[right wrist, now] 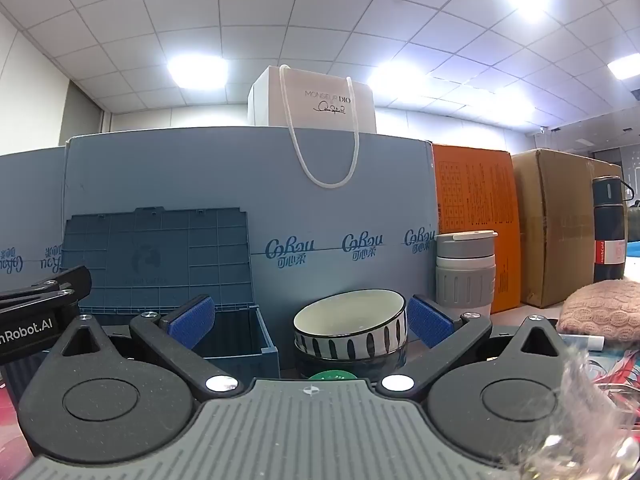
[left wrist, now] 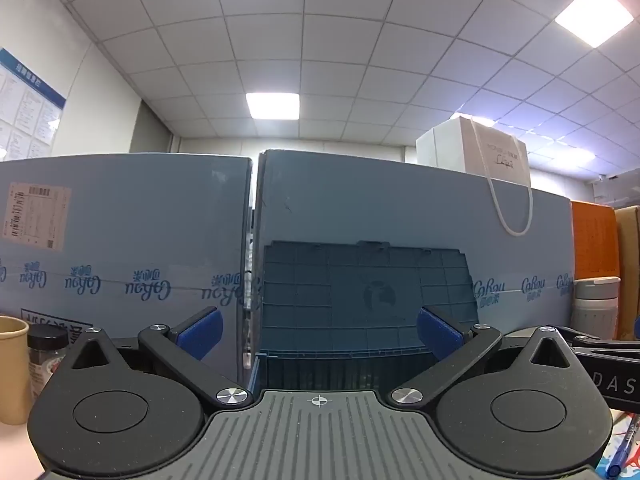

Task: Organize rigid objects

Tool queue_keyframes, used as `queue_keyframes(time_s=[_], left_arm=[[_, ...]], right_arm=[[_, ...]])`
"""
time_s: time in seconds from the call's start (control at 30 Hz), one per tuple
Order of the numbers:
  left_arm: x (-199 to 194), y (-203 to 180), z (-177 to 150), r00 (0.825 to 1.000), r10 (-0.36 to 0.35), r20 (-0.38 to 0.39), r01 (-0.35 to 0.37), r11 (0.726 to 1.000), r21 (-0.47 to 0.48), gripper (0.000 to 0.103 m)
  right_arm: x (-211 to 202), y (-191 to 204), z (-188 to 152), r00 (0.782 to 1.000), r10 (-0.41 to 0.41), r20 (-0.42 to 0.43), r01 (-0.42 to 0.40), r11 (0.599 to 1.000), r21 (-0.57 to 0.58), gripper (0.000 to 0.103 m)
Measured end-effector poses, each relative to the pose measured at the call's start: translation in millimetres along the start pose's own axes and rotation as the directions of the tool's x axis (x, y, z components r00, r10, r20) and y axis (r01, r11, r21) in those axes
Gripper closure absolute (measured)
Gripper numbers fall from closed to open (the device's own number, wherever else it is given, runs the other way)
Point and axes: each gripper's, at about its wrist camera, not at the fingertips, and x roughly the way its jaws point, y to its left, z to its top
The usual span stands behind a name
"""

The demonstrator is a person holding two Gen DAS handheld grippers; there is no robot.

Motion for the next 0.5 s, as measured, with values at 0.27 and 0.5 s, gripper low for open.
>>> queue_keyframes(time_s=[0.27, 0.5], left_arm=[[1.9, -1.1, -0.1, 1.0, -0.004, -0.005, 0.004, 1.0, 0.002, 0.0], [5.7, -1.0, 0.0, 1.0, 0.002, -0.02, -0.002, 1.0, 0.005, 0.0]], right_arm=[[1.0, 0.3, -0.8, 1.0, 0.0, 0.0, 0.0, 1.0, 0.003, 0.0], [-0.2, 1.1, 0.0, 1.0, 0.0, -0.003, 0.0, 1.0, -0.008, 0.0]])
